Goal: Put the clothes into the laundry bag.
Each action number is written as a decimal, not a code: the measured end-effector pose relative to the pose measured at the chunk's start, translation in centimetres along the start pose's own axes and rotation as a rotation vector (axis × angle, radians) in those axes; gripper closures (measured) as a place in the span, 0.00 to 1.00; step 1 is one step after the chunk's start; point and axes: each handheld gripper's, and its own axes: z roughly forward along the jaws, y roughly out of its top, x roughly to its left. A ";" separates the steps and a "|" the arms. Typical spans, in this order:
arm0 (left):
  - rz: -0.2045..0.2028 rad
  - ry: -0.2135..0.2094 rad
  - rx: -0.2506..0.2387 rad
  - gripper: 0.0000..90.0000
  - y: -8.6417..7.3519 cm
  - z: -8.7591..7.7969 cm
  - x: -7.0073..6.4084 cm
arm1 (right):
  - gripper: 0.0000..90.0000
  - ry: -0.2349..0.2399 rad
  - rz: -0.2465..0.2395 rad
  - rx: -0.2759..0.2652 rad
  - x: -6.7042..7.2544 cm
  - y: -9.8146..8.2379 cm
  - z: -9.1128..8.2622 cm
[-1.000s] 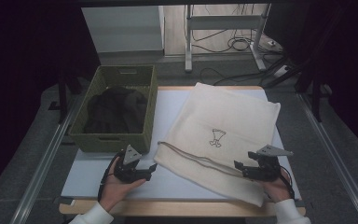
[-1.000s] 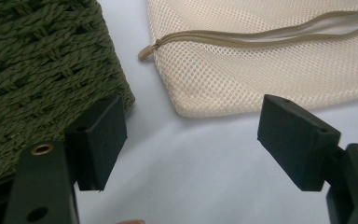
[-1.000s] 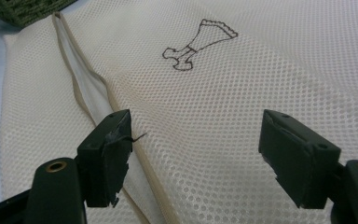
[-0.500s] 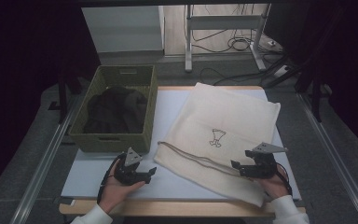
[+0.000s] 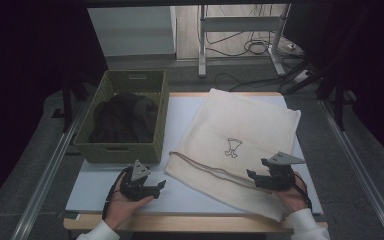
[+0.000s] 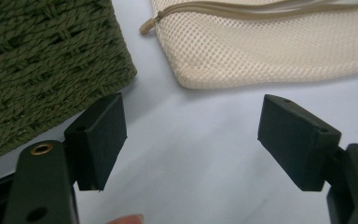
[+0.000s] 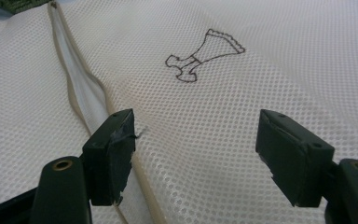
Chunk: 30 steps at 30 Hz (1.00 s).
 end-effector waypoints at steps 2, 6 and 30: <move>-0.002 0.002 0.002 0.27 0.1 0.0 0.2 | 0.33 0.011 -0.002 0.012 0.0 -0.1 0.0; -0.001 0.011 -0.010 0.27 0.1 0.0 0.4 | 0.33 0.021 0.016 0.024 -0.2 0.1 -0.4; 0.003 -0.010 -0.020 0.26 0.1 0.0 0.5 | 0.36 0.062 -0.025 0.060 2.3 3.8 1.3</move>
